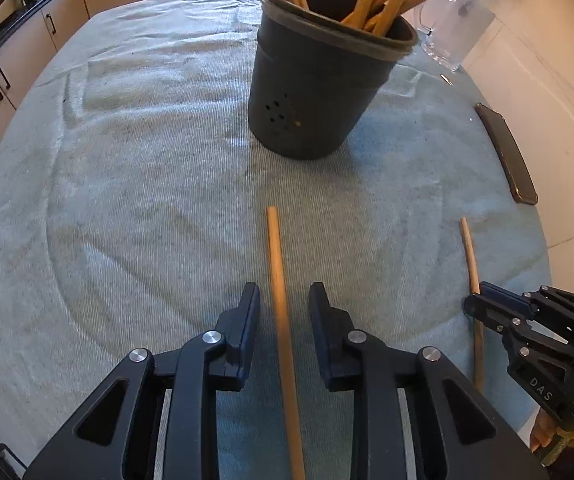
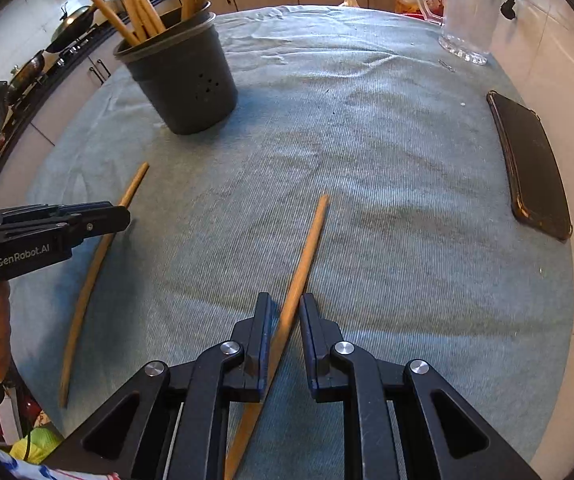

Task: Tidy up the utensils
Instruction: 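Close the left tool on a chopstick while the right tool grasps another, then lift both held chopsticks upright and carry them over the holder cup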

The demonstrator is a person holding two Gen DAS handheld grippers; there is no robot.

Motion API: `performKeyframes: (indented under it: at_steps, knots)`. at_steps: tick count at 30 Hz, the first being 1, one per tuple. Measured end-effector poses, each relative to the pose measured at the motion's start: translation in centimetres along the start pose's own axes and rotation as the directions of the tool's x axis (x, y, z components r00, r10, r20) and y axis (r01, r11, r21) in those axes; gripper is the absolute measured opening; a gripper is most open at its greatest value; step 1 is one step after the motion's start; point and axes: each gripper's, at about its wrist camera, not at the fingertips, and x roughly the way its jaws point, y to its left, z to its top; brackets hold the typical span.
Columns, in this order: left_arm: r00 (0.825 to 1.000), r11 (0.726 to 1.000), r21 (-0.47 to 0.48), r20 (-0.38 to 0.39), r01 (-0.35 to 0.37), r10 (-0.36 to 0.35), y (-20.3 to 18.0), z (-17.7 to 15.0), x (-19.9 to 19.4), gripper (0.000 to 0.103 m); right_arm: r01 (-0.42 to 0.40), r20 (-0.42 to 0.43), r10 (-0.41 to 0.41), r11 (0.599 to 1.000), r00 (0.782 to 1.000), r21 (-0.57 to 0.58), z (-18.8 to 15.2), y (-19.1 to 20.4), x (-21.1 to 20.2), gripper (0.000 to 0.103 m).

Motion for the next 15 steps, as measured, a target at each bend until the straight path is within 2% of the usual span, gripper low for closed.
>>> performKeyframes:
  at_steps: [5,10,11,12,13,15]
  knots:
    - [1.0,1.0,0.017,0.014,0.005,-0.005,-0.1,1.1,0.6,0.024,0.032,-0.011,-0.033,0.999,0.999,-0.024,1.4,0.9,0.7,0.016]
    - [0.999,0.999,0.036,0.049,0.008,-0.01,0.2,-0.2,-0.6,0.024,0.03,0.009,-0.03,0.999,0.999,-0.017,2.2,1.1,1.1,0.016]
    - [0.998,0.999,0.045,0.063,0.002,-0.005,0.2,-0.5,-0.8,0.021,0.035,0.027,-0.035,0.999,0.999,-0.02,2.1,1.2,1.1,0.015]
    - [0.997,0.999,0.053,0.077,-0.006,0.001,0.1,-0.8,-0.8,0.006,0.043,0.041,-0.043,0.999,0.998,-0.023,2.1,1.3,1.1,0.013]
    - [0.996,0.998,0.056,0.093,-0.001,-0.004,0.1,-1.1,-0.8,0.006,0.052,0.05,-0.05,0.998,0.998,-0.025,2.0,1.4,1.0,0.009]
    - [0.994,0.999,0.035,0.103,0.016,-0.02,0.5,-1.2,-0.8,0.005,0.045,0.075,-0.043,0.999,0.996,-0.019,1.7,1.3,0.8,0.007]
